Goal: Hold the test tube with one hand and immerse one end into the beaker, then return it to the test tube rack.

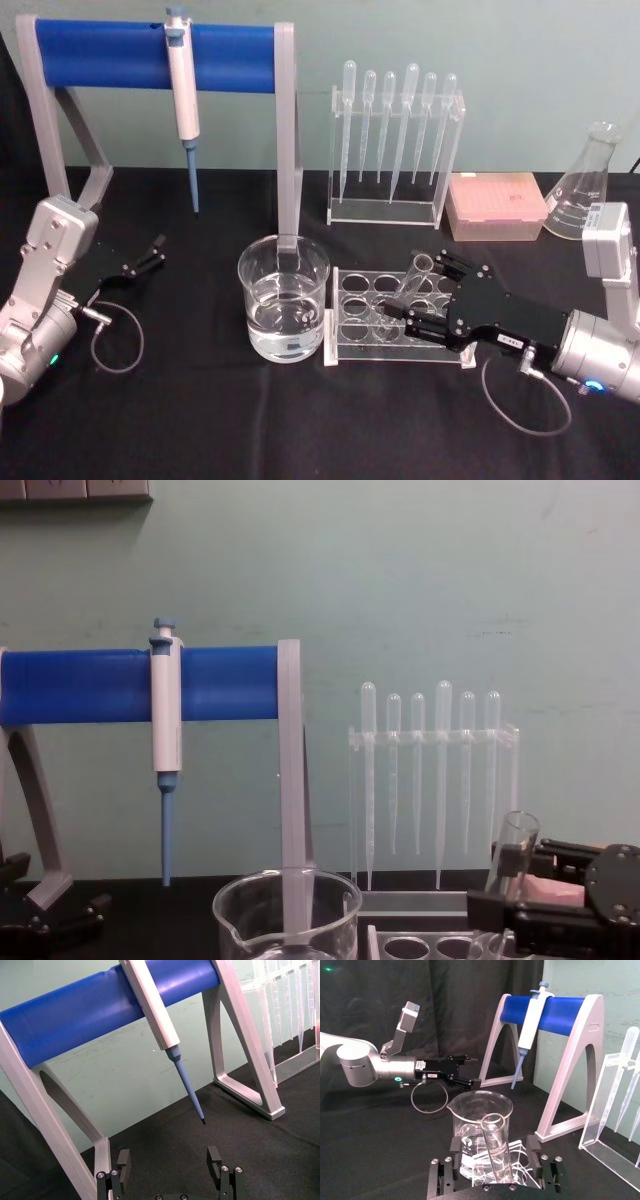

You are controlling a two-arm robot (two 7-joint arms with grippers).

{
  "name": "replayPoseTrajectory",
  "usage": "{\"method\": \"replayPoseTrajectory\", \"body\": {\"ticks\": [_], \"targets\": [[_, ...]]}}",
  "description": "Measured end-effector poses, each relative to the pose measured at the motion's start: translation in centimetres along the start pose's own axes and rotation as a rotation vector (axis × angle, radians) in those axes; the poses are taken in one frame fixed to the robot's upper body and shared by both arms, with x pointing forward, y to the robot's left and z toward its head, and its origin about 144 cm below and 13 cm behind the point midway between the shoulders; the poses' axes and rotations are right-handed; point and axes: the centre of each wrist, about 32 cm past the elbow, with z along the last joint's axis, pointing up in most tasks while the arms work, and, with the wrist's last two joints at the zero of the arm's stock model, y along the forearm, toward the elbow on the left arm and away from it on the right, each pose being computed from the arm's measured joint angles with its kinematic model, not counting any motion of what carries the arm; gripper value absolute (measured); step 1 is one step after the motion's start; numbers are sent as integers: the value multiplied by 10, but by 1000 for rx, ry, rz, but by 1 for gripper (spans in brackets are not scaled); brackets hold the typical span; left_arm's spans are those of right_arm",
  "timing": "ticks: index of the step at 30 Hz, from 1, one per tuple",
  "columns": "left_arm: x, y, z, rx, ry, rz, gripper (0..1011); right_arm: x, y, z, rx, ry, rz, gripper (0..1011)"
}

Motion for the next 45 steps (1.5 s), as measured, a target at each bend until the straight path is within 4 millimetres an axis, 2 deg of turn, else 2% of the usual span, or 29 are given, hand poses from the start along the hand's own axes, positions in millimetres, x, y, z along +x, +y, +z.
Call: {"method": "replayPoseTrajectory", "body": {"ticks": [6,8,19,37,41,45], "targets": [[0,0,0,0,0,0,1000,0,0,0,1,0,0,681],[0,0,0,0,0,0,1000,0,0,0,1,0,0,573],[0,0,0,0,0,0,1000,0,-1,0,3,0,-1,244],[0,0,0,0,0,0,1000,1,0,4,4,5,-15,242],[0,0,0,0,0,0,1000,3,1,12,4,10,-27,242],[0,0,0,0,0,0,1000,6,1,29,3,-8,-25,242]]}}
